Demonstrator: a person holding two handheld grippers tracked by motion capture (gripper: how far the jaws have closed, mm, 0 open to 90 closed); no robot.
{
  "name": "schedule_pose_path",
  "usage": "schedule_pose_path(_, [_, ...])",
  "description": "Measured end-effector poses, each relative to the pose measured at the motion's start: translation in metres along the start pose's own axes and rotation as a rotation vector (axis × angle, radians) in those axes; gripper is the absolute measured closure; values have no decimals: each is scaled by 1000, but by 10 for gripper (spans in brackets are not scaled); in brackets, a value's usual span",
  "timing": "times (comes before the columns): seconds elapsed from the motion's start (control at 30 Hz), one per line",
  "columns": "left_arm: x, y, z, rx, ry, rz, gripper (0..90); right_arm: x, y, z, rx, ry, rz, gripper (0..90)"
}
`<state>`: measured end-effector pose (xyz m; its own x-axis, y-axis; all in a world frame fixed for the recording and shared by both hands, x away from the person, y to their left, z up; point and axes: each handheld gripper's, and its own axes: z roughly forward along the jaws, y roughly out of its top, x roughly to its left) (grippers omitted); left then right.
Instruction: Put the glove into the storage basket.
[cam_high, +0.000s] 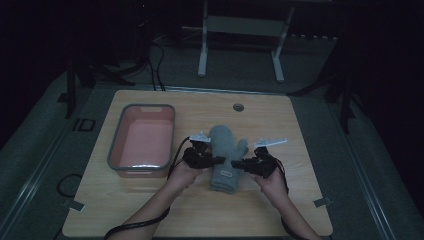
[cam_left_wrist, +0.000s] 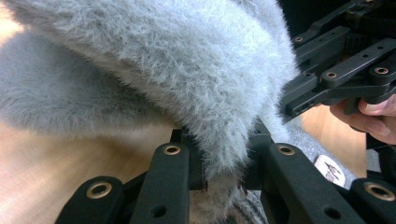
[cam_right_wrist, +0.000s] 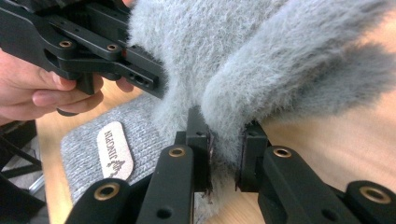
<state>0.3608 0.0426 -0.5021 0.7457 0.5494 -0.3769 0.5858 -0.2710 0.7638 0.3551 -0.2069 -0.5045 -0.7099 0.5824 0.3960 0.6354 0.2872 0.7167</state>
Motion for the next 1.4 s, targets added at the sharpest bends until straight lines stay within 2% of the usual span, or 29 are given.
schedule_pose_path(0.13, [-4,18,-15,-21,-3,27,776,9,16,-11,-42,9,-13,797])
schedule_pose_path(0.37, [-3,43,-41,-44,-3,55,776,23,45,-21,-97,26,-45,801])
schedule_pose_path(0.67, [2,65,-75,-44,44,87,775,40,78,-17,-134,38,-77,802])
schedule_pose_path(0.9, [15,72,-106,-49,68,81,775,56,104,-2,-138,47,-111,802])
schedule_pose_path(1.13, [33,69,-137,-51,84,79,774,76,125,22,-132,61,-137,802])
schedule_pose_path(1.27, [42,65,-154,-52,116,86,773,86,135,38,-128,76,-141,802])
schedule_pose_path(1.4, [52,60,-176,-65,147,68,773,99,147,57,-133,96,-155,803])
